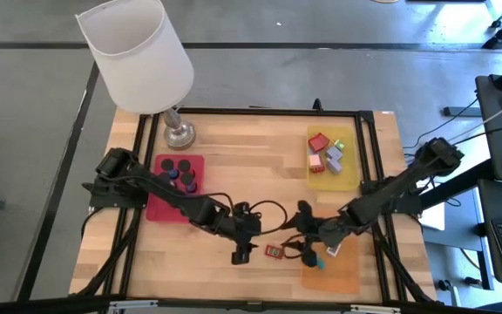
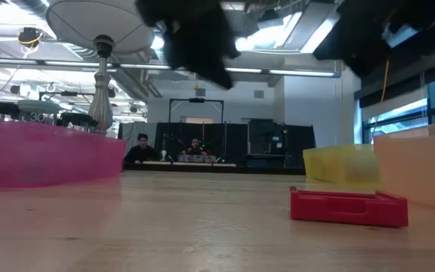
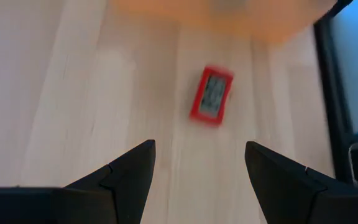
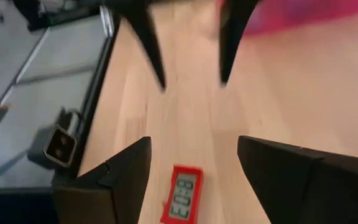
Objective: Pick & Place Office items
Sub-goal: Put the red digital clock into the orange bin
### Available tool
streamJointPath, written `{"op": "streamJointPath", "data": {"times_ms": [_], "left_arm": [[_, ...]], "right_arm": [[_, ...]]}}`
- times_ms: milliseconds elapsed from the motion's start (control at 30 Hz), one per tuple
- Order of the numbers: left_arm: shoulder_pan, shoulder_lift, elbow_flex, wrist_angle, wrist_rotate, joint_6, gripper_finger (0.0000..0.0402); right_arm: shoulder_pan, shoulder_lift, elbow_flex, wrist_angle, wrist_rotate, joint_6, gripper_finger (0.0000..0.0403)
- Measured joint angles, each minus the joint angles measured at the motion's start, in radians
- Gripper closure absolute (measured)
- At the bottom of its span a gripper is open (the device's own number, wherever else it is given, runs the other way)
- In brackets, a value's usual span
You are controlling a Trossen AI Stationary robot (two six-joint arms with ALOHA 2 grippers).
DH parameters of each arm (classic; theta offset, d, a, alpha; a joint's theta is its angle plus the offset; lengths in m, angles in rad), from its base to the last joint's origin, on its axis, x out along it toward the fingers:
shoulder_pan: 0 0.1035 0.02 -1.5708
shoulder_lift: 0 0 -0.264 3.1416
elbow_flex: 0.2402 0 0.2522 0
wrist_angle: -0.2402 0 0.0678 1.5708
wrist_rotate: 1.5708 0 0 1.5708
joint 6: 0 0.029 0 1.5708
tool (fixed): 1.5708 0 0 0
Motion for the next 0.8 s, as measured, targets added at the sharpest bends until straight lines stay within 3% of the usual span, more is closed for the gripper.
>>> {"op": "streamJointPath", "data": {"times_ms": [300,467,800], "left_arm": [[-0.004,-0.030,0.000,-0.271,0.015,-0.095,0.0155],[-0.004,-0.030,0.000,-0.380,0.029,-0.096,0.0155],[-0.005,-0.030,0.000,-0.662,0.068,-0.247,0.0155]], "right_arm": [[-0.081,0.140,0.149,-0.097,-0.251,-0.031,0.0096],[-0.110,0.193,0.184,-0.127,-0.246,-0.018,0.0084],[-0.087,0.284,0.187,-0.152,-0.226,0.312,0.0083]]}}
